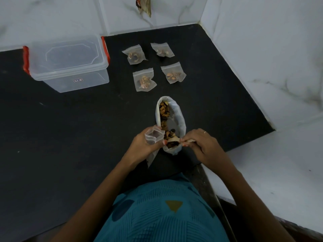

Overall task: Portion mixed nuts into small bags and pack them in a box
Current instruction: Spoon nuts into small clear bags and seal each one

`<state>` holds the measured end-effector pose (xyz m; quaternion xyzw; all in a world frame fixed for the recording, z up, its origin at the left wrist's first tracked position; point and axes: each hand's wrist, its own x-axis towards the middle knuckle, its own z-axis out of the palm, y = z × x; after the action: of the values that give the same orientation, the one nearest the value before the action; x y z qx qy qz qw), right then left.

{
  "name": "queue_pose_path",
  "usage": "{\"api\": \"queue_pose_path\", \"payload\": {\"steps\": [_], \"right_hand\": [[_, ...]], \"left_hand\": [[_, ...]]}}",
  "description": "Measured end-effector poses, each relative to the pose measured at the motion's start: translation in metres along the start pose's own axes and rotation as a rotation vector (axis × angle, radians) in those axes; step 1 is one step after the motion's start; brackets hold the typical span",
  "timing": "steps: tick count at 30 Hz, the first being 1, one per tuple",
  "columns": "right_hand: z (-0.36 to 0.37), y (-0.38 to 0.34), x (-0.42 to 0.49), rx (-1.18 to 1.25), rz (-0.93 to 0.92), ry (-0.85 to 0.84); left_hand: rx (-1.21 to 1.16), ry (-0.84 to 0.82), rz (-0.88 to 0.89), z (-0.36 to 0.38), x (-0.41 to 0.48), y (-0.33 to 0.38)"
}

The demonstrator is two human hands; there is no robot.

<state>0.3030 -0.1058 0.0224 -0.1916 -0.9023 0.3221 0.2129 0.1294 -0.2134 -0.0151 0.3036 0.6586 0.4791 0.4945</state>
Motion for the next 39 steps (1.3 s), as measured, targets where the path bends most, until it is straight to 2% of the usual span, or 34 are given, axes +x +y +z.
{"api": "queue_pose_path", "payload": {"steps": [7, 9, 14, 20, 27, 32, 39], "right_hand": [[0.004, 0.010, 0.004, -0.019, 0.016, 0.228], [-0.006, 0.010, 0.005, 0.020, 0.045, 0.224], [-0.006, 0.003, 0.001, 0.054, 0.073, 0.004], [0.015, 0.007, 0.000, 0.056, 0.045, 0.154], [0.015, 0.016, -0.004, -0.048, 0.096, 0.280], [0.010, 0.019, 0.007, -0.039, 0.148, 0.389], [0.030, 0.008, 0.007, 0.012, 0.247, 0.328]], "left_hand": [[0.006, 0.004, 0.010, -0.001, -0.002, 0.000], [0.002, 0.004, 0.004, -0.001, -0.002, 0.000], [-0.007, 0.006, -0.010, -0.001, -0.001, 0.000], [-0.018, 0.017, -0.017, -0.001, -0.002, 0.000], [-0.006, 0.030, -0.002, -0.002, -0.003, 0.001], [-0.037, 0.041, 0.005, 0.000, -0.003, 0.000], [-0.077, 0.027, -0.009, 0.000, -0.004, 0.001]]}}
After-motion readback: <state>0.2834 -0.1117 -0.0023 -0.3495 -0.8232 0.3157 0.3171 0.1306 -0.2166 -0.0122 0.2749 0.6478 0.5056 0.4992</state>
